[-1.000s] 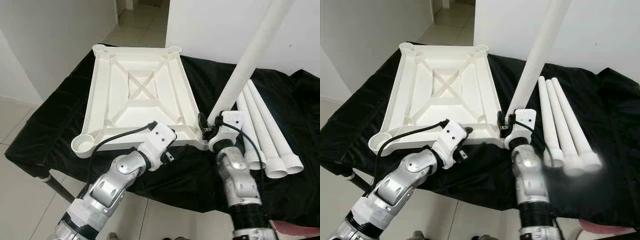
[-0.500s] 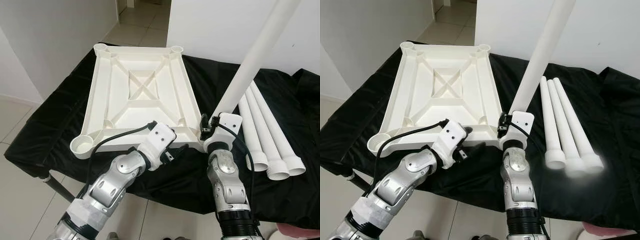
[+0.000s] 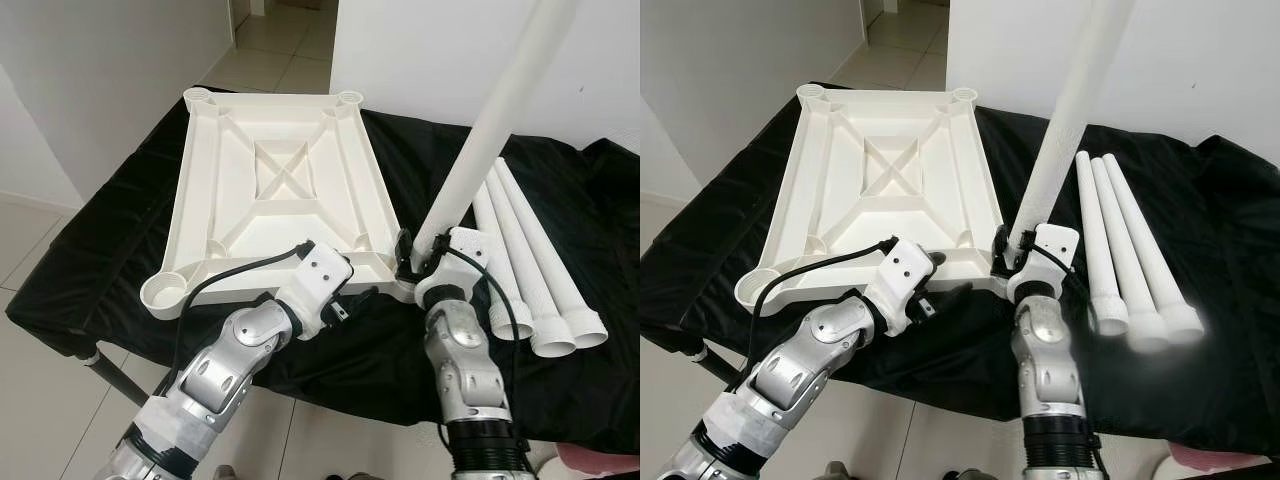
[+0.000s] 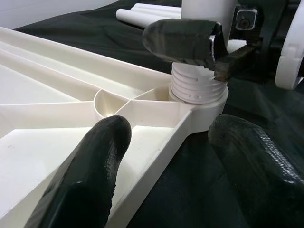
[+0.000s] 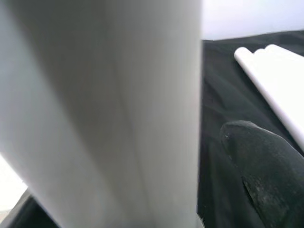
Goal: Building children table
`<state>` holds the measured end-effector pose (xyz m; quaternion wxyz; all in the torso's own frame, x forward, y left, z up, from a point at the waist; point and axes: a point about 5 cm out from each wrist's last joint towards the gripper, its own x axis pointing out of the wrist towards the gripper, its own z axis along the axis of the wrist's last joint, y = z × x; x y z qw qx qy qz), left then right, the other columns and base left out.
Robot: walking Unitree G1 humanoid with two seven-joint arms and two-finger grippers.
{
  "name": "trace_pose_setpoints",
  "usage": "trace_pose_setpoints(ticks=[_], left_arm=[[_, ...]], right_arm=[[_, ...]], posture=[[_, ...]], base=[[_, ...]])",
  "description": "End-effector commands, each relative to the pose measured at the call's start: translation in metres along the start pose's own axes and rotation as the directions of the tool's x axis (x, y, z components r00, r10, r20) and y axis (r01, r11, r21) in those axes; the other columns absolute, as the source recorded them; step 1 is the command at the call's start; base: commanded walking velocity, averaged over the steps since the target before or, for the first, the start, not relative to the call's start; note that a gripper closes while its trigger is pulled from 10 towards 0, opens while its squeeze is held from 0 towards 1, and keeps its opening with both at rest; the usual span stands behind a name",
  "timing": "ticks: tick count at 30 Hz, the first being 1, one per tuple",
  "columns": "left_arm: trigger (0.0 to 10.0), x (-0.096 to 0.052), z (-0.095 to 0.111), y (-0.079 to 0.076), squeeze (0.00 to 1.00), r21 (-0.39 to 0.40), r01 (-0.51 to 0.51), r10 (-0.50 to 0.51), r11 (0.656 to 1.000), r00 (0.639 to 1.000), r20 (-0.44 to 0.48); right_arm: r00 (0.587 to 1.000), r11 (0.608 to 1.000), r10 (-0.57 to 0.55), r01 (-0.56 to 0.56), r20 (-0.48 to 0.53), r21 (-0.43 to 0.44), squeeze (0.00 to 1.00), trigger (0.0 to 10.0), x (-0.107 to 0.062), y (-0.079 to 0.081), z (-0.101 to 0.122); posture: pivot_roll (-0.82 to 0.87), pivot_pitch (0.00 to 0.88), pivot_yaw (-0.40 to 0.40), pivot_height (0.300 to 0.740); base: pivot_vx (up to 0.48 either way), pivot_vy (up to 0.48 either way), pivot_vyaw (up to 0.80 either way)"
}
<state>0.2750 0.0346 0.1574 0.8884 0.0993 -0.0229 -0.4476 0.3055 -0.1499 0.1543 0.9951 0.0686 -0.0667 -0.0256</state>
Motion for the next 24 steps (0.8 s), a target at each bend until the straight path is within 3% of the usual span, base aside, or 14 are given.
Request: trace_pose_setpoints(ticks=[1, 4, 8, 14, 15, 24], left_arm=[[10.0, 0.001, 0.0, -0.002, 0.0, 0.012, 0.07, -0.07, 0.997, 0.997, -0.013], [10.0, 0.002, 0.0, -0.002, 0.0, 0.01, 0.068, -0.067, 0.998, 0.998, -0.01], [10.0, 0.002, 0.0, -0.004, 0.0, 0.009, 0.075, -0.075, 0.997, 0.997, -0.009], [10.0, 0.002, 0.001, -0.004, 0.0, 0.01, 0.079, -0.079, 0.997, 0.997, -0.009], [10.0, 0.003, 0.002, -0.002, 0.0, 0.016, 0.08, -0.08, 0.997, 0.997, -0.008], [10.0, 0.003, 0.002, -0.001, 0.0, 0.018, 0.081, -0.081, 0.997, 0.997, -0.009]], right_arm=[[1.0, 1.0, 0.022, -0.022, -0.011, 0.009, 0.0, 10.0, -0.001, -0.001, -0.004], [0.996, 0.996, 0.085, -0.085, -0.018, -0.004, 0.0, 10.0, 0.002, -0.005, -0.006], [0.957, 0.956, 0.288, -0.288, -0.007, -0.05, 0.0, 10.0, 0.005, -0.004, -0.003], [0.931, 0.928, 0.364, -0.365, -0.016, -0.074, 0.0, 10.0, 0.008, -0.004, -0.002], [0.896, 0.89, 0.442, -0.443, -0.037, -0.105, 0.0, 10.0, 0.014, -0.007, 0.0], [0.821, 0.81, 0.567, -0.571, -0.075, -0.133, 0.0, 10.0, 0.023, -0.017, 0.0]], posture=[[-0.01, 0.085, -0.04, 0.74], [-0.02, 0.09, -0.038, 0.74], [-0.03, 0.09, -0.036, 0.74], [-0.03, 0.088, -0.025, 0.74], [-0.03, 0.083, -0.022, 0.74], [-0.03, 0.081, -0.018, 0.74]], base=[[0.0, 0.0, 0.0], [0.0, 0.0, 0.0], [0.0, 0.0, 0.0], [0.0, 0.0, 0.0], [0.0, 0.0, 0.0], [0.0, 0.0, 0.0]])
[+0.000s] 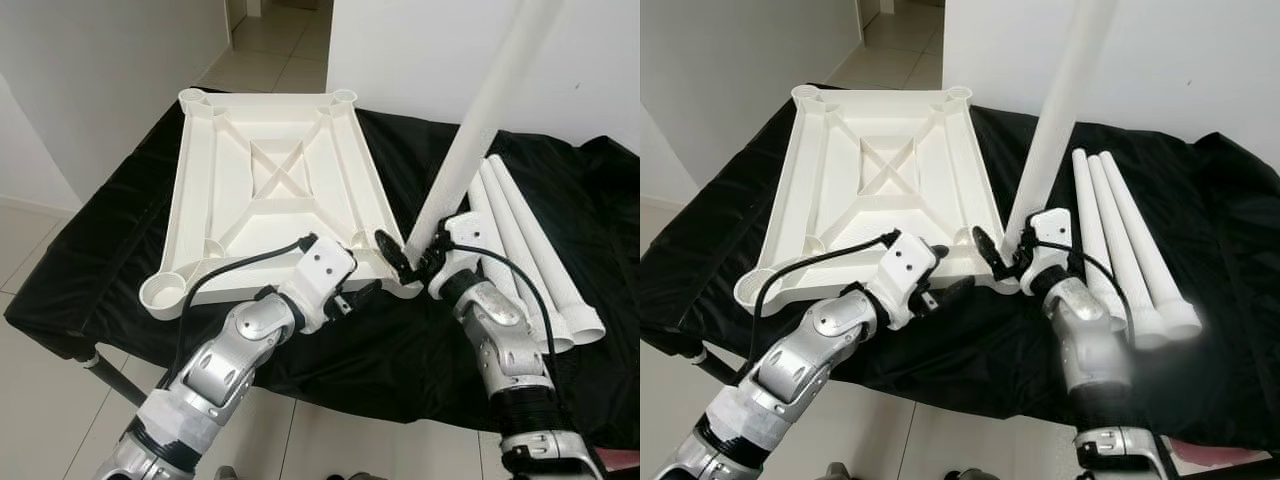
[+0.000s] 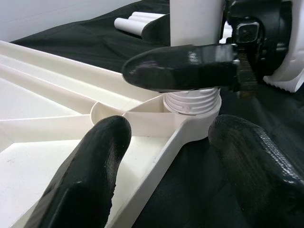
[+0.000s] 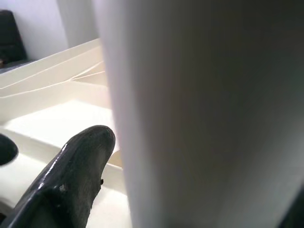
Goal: Building children table
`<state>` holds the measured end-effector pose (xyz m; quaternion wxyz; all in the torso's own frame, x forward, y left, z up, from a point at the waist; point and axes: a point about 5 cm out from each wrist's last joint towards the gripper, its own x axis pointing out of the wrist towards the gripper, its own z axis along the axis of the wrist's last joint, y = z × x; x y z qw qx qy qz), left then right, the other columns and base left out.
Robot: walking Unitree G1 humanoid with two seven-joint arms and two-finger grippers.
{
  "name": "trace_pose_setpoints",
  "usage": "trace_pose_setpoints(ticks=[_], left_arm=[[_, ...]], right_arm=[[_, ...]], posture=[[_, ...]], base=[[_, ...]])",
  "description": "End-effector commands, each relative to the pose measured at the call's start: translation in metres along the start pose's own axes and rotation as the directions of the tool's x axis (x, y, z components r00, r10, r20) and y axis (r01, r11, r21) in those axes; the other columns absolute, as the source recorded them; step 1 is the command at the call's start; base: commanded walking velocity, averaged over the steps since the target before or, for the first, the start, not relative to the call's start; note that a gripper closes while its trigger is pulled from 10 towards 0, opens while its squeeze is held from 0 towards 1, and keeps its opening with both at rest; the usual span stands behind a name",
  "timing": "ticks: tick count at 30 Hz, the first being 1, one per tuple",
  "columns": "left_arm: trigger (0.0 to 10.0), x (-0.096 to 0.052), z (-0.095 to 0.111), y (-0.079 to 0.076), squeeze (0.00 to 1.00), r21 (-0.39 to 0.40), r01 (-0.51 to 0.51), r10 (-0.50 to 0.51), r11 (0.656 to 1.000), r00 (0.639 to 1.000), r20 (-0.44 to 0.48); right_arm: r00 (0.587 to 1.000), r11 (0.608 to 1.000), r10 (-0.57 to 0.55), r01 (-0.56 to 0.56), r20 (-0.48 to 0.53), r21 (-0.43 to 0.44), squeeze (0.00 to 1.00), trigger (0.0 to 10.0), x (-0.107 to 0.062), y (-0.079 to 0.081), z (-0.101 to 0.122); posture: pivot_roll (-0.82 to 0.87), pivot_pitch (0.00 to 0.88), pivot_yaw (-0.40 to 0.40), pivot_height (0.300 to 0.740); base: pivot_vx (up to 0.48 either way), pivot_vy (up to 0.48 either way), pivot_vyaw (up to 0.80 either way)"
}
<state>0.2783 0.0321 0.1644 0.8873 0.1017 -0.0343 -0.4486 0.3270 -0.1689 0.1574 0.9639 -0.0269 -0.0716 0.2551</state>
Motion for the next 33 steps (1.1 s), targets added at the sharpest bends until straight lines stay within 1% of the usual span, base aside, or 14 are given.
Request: trace_pose_setpoints(ticks=[1, 2, 4, 5, 11, 17, 18, 20, 24, 26, 28, 31, 33], left_arm=[[10.0, -0.0008, -0.0051, -0.0037, 0.0, 0.002, 0.081, -0.081, 0.997, 0.996, -0.026], [10.0, -0.0008, -0.0049, -0.0036, 0.0, 0.001, 0.081, -0.081, 0.997, 0.996, -0.026], [10.0, -0.0008, -0.0049, -0.0036, 0.0, 0.001, 0.081, -0.081, 0.997, 0.996, -0.026], [10.0, -0.001, -0.0049, -0.0035, 0.0, 0.002, 0.08, -0.08, 0.997, 0.996, -0.027], [10.0, -0.002, -0.0056, -0.0032, 0.0, 0.002, 0.077, -0.077, 0.997, 0.997, -0.03], [10.0, -0.0022, -0.0052, -0.0033, 0.0, 0.007, 0.083, -0.083, 0.996, 0.996, -0.032], [10.0, -0.0019, -0.005, -0.0031, 0.0, 0.009, 0.084, -0.083, 0.996, 0.996, -0.032], [10.0, -0.0019, -0.005, -0.0031, 0.0, 0.009, 0.084, -0.083, 0.996, 0.996, -0.032], [10.0, -0.0017, -0.0046, -0.0019, 0.0, 0.008, 0.08, -0.08, 0.997, 0.996, -0.03], [10.0, -0.0019, -0.0046, -0.0021, 0.0, 0.007, 0.077, -0.077, 0.997, 0.997, -0.03], [10.0, -0.0019, -0.0047, -0.0022, 0.0, 0.005, 0.077, -0.077, 0.997, 0.997, -0.03], [10.0, -0.0021, -0.0046, -0.0037, 0.0, 0.003, 0.076, -0.076, 0.997, 0.997, -0.029], [10.0, -0.0025, -0.0045, -0.0039, 0.0, 0.003, 0.076, -0.076, 0.997, 0.997, -0.029]], right_arm=[[1.0, 1.0, 0.03, -0.03, -0.01, 0.001, 0.0, 10.0, 0.0008, 0.0007, -0.0029], [0.999, 0.999, 0.04, -0.04, -0.015, -0.004, 0.0, 6.7, 0.0005, -0.0001, -0.0037], [0.999, 0.999, 0.04, -0.04, -0.015, -0.004, 0.0, 6.7, 0.0005, -0.0001, -0.0037], [0.999, 0.999, 0.048, -0.048, -0.017, -0.007, 0.0, 0.0, 0.0002, -0.0006, -0.0044], [0.998, 0.998, 0.059, -0.059, -0.021, 0.005, 0.0, 0.0, -0.0029, -0.0019, -0.0072], [0.998, 0.997, 0.069, -0.069, -0.011, 0.035, 0.0, 0.0, -0.0056, -0.0014, -0.0103], [0.998, 0.997, 0.061, -0.06, -0.011, 0.041, 0.0, 10.0, -0.0058, -0.0013, -0.0101], [0.998, 0.997, 0.061, -0.06, -0.011, 0.041, 0.0, 10.0, -0.0058, -0.0013, -0.0101], [1.0, 0.999, 0.022, -0.021, -0.002, 0.041, 0.0, 10.0, -0.0067, -0.0013, -0.0086], [1.0, 0.999, -0.026, 0.026, -0.016, 0.044, 0.0, 10.0, -0.007, -0.0012, -0.0088], [0.999, 0.998, -0.042, 0.043, -0.021, 0.049, 0.0, 10.0, -0.007, -0.001, -0.0089], [0.992, 0.991, -0.121, 0.122, -0.021, 0.051, 0.0, 10.0, -0.0085, 0.0041, -0.0076], [0.99, 0.988, -0.142, 0.143, -0.022, 0.056, 0.0, 10.0, -0.009, 0.0069, -0.0077]], posture=[[-0.03, 0.081, -0.018, 0.74], [-0.02, 0.083, -0.022, 0.74], [-0.02, 0.083, -0.022, 0.74], [-0.02, 0.085, -0.021, 0.74], [-0.02, 0.086, -0.02, 0.74], [-0.02, 0.086, -0.011, 0.74], [-0.01, 0.084, -0.011, 0.74], [-0.01, 0.084, -0.011, 0.74], [-0.01, 0.085, -0.014, 0.74], [-0.01, 0.085, -0.015, 0.74], [-0.01, 0.085, -0.015, 0.74], [-0.01, 0.091, -0.022, 0.74], [-0.01, 0.093, -0.023, 0.74]], base=[[0.0, 0.0, 0.0], [0.0, 0.0, 0.0], [0.0, 0.0, 0.0], [0.0, 0.0, 0.0], [0.0, 0.0, 0.0], [0.0, 0.0, 0.0], [0.0, 0.0, 0.0], [0.0, 0.0, 0.0], [0.0, 0.0, 0.0], [0.0, 0.0, 0.0], [0.0, 0.0, 0.0], [0.0, 0.0, 0.0], [0.0, 0.0, 0.0]])
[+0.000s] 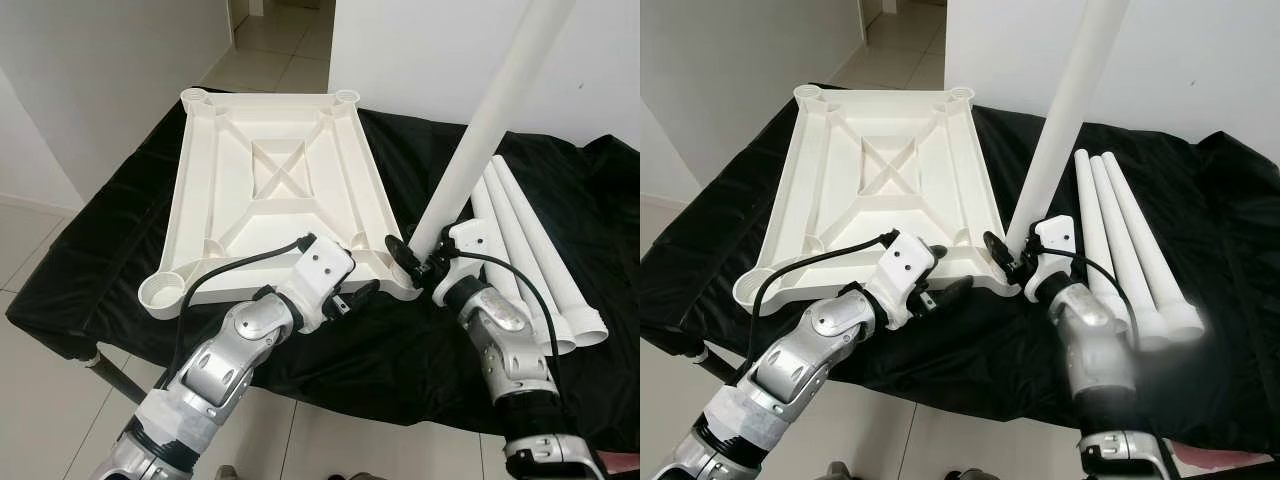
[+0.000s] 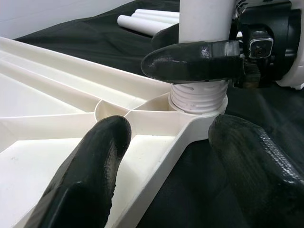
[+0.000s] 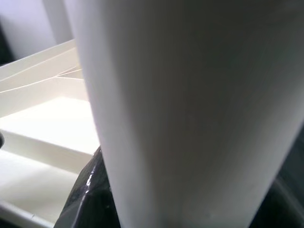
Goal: Building children table
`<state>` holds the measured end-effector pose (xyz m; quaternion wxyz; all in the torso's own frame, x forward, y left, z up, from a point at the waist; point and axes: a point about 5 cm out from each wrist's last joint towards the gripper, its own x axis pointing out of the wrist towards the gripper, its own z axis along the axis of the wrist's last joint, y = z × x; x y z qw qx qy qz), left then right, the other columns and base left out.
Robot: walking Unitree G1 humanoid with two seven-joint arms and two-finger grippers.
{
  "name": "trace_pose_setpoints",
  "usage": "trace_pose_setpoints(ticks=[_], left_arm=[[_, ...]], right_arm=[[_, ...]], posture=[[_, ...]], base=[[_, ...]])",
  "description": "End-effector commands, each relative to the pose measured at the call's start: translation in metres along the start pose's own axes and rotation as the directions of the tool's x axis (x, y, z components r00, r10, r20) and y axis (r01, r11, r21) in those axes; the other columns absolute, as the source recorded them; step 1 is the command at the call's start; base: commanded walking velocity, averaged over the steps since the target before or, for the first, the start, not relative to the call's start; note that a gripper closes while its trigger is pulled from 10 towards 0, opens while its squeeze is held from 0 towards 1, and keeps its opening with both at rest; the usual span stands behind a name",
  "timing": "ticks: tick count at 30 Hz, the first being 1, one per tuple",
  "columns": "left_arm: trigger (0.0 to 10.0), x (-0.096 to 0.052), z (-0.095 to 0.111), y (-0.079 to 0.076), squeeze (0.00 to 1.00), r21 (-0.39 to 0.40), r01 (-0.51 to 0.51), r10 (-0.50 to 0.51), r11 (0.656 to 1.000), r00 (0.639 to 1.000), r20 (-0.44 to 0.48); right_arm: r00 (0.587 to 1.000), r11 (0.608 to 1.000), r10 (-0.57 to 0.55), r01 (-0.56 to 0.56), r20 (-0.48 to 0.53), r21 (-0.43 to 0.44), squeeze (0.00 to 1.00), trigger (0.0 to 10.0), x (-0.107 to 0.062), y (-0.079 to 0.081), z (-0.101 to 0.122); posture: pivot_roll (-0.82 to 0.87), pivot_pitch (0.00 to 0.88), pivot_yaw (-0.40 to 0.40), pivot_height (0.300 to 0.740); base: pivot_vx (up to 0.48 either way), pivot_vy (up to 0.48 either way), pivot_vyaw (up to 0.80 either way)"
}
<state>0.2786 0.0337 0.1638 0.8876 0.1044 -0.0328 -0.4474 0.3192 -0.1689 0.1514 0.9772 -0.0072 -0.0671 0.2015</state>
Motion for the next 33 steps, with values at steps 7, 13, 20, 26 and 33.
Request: trace_pose_setpoints(ticks=[7, 13, 20, 26, 33], left_arm=[[10.0, -0.003, -0.005, -0.006, 0.0, -0.003, 0.079, -0.079, 0.997, 0.996, -0.03], [10.0, -0.005, -0.007, -0.007, 0.0, -0.007, 0.081, -0.081, 0.997, 0.996, -0.036], [10.0, -0.006, -0.008, -0.008, 0.0, -0.009, 0.081, -0.081, 0.997, 0.996, -0.038], [10.0, -0.007, -0.008, -0.008, 0.0, 0.002, 0.083, -0.083, 0.997, 0.996, -0.034], [10.0, -0.01, -0.008, -0.008, 0.0, 0.004, 0.106, -0.105, 0.994, 0.994, -0.025]], right_arm=[[0.963, 0.962, -0.262, 0.266, -0.069, 0.063, 0.0, 10.0, -0.007, 0.011, -0.012], [0.876, 0.87, -0.472, 0.481, -0.097, 0.107, 0.0, 10.0, -0.013, 0.03, -0.017], [0.823, 0.815, -0.559, 0.567, -0.1, 0.119, 0.0, 10.0, -0.017, 0.042, -0.015], [0.818, 0.813, -0.571, 0.576, -0.073, 0.09, 0.0, 10.0, -0.023, 0.036, -0.01], [0.828, 0.825, -0.56, 0.561, -0.032, 0.068, 1.0, 10.0, -0.027, 0.028, -0.007]], posture=[[-0.01, 0.101, -0.023, 0.74], [0.0, 0.097, -0.032, 0.74], [0.01, 0.097, -0.036, 0.74], [0.0, 0.087, -0.035, 0.74], [0.0, 0.081, -0.035, 0.74]], base=[[0.0, 0.0, 0.0], [0.0, 0.0, 0.0], [0.0, 0.0, 0.0], [0.0, 0.0, 0.0], [0.0, 0.0, 0.0]])
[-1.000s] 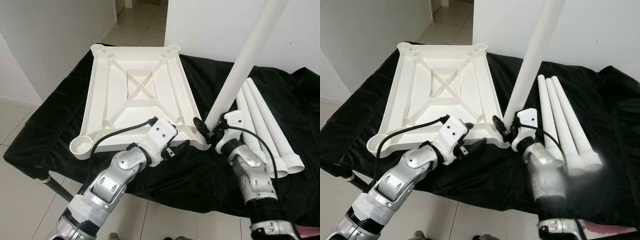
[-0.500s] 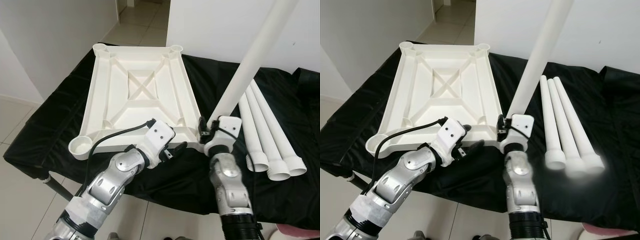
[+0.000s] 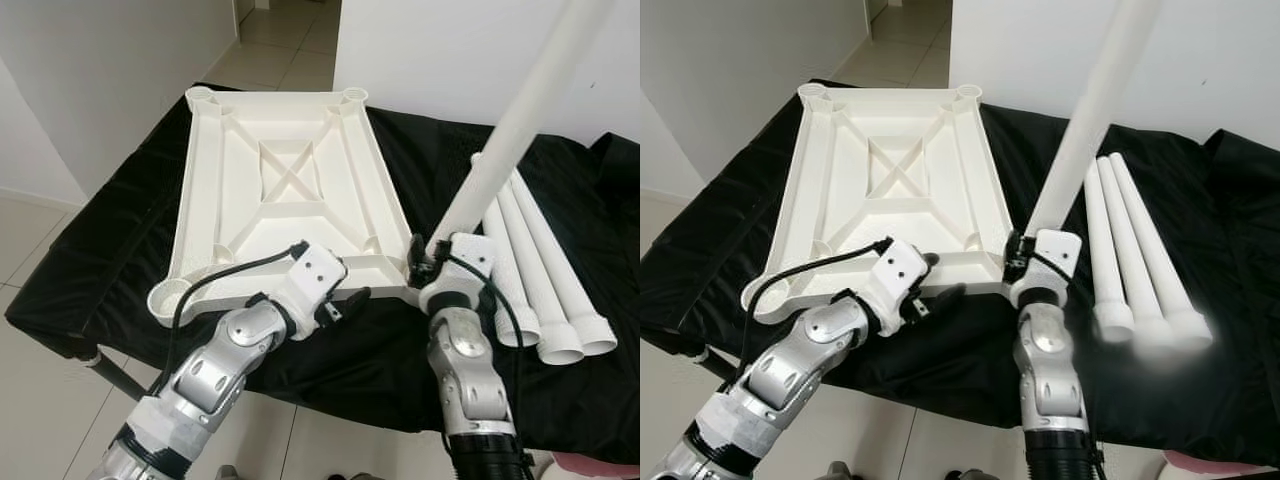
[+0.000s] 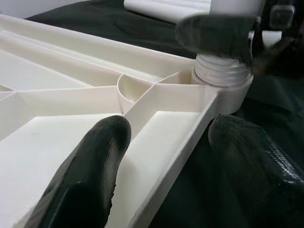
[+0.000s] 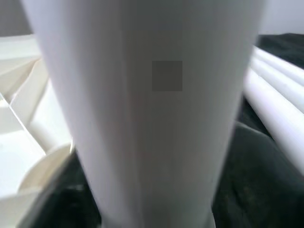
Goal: Building children table
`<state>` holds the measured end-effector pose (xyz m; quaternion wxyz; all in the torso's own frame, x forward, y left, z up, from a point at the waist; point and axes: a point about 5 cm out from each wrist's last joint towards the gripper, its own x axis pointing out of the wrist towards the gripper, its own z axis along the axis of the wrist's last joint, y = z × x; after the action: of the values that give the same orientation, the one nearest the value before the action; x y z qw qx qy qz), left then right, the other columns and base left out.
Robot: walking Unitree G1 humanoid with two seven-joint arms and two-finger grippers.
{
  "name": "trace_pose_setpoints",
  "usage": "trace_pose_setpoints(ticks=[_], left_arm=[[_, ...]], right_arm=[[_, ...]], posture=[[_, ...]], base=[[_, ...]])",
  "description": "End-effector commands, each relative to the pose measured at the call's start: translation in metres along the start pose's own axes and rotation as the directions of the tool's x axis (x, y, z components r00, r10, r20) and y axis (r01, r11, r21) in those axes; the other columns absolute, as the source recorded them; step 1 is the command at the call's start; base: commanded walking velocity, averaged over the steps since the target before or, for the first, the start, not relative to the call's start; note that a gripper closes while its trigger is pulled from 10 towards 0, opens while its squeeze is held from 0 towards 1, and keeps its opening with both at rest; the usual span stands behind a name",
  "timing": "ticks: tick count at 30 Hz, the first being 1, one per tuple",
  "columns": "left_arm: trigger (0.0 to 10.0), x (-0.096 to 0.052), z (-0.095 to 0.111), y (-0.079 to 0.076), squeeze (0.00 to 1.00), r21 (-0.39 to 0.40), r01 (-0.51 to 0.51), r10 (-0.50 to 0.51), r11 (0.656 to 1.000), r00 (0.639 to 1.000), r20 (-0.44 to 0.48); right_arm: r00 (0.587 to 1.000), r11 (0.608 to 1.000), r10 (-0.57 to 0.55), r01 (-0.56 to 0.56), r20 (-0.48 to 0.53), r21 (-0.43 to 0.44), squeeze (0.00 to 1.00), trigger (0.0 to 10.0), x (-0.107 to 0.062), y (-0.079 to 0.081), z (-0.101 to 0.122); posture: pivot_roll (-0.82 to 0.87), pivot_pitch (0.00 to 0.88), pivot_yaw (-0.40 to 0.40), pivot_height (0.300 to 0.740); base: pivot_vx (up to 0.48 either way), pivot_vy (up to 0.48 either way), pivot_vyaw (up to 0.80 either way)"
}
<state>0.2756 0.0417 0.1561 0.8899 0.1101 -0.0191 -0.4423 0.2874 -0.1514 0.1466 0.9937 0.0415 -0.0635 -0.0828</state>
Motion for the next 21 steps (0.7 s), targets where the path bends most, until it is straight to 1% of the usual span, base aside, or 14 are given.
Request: trace_pose_setpoints(ticks=[1, 3, 4, 5, 6, 7, 9, 10, 15, 18, 21], left_arm=[[10.0, -0.002, 0.0, -0.008, 0.0, 0.01, 0.113, -0.113, 0.994, 0.994, 0.005], [10.0, -0.004, 0.0, -0.01, 0.0, 0.003, 0.133, -0.133, 0.991, 0.991, 0.01], [10.0, -0.005, 0.0, -0.012, 0.0, -0.004, 0.149, -0.149, 0.989, 0.989, 0.008], [10.0, -0.007, -0.001, -0.014, 0.0, -0.012, 0.165, -0.165, 0.986, 0.986, 0.007], [10.0, -0.007, -0.001, -0.014, 0.0, -0.012, 0.165, -0.165, 0.986, 0.986, 0.007], [10.0, -0.008, -0.001, -0.015, 0.0, -0.015, 0.178, -0.178, 0.984, 0.984, 0.009], [10.0, -0.008, -0.001, -0.015, 0.0, -0.015, 0.178, -0.178, 0.984, 0.984, 0.009], [10.0, -0.01, -0.001, -0.016, 0.0, -0.022, 0.193, -0.193, 0.981, 0.981, 0.009], [10.0, -0.011, -0.003, -0.015, 0.0, -0.027, 0.184, -0.184, 0.983, 0.983, 0.006], [10.0, -0.009, -0.002, -0.015, 0.0, -0.041, 0.166, -0.166, 0.985, 0.986, 0.005], [10.0, -0.009, -0.002, -0.015, 0.0, -0.042, 0.163, -0.163, 0.986, 0.987, 0.007]], right_arm=[[1.0, 1.0, -0.019, 0.02, -0.02, 0.01, 1.0, 10.0, -0.003, -0.004, -0.006], [1.0, 1.0, -0.015, 0.015, -0.005, 0.001, 1.0, 10.0, -0.002, -0.007, -0.004], [1.0, 1.0, 0.014, -0.014, 0.004, 0.009, 0.77, 10.0, -0.001, -0.008, -0.003], [0.999, 0.999, 0.047, -0.047, 0.014, 0.011, 0.15, 10.0, 0.0, -0.008, -0.002], [0.999, 0.999, 0.047, -0.047, 0.014, 0.011, 0.15, 10.0, 0.0, -0.008, -0.002], [0.996, 0.997, 0.082, -0.082, 0.021, 0.012, 0.0, 10.0, 0.0, -0.007, -0.001], [0.996, 0.997, 0.082, -0.082, 0.021, 0.012, 0.0, 10.0, 0.0, -0.007, -0.001], [0.987, 0.987, 0.16, -0.16, 0.021, -0.005, 0.0, 10.0, 0.002, -0.005, -0.002], [0.983, 0.983, 0.185, -0.185, 0.01, -0.019, 0.0, 10.0, 0.006, -0.007, -0.003], [0.967, 0.966, 0.256, -0.256, 0.006, -0.027, 0.0, 10.0, 0.011, -0.005, -0.004], [0.963, 0.962, 0.27, -0.27, 0.006, -0.034, 0.0, 10.0, 0.012, -0.005, -0.004]], posture=[[0.0, 0.081, -0.035, 0.74], [0.01, 0.08, -0.036, 0.74], [0.01, 0.075, -0.039, 0.74], [0.01, 0.074, -0.039, 0.74], [0.01, 0.074, -0.039, 0.74], [0.01, 0.074, -0.039, 0.74], [0.01, 0.074, -0.039, 0.74], [0.01, 0.073, -0.043, 0.74], [0.01, 0.073, -0.043, 0.74], [0.01, 0.07, -0.047, 0.74], [0.02, 0.071, -0.049, 0.74]], base=[[0.0, 0.0, 0.0], [0.0, 0.0, 0.0], [0.0, 0.0, 0.0], [0.0, 0.0, 0.0], [0.0, 0.0, 0.0], [0.0, 0.0, 0.0], [0.0, 0.0, 0.0], [0.0, 0.0, 0.0], [0.0, 0.0, 0.0], [0.0, 0.0, 0.0], [0.0, 0.0, 0.0]])
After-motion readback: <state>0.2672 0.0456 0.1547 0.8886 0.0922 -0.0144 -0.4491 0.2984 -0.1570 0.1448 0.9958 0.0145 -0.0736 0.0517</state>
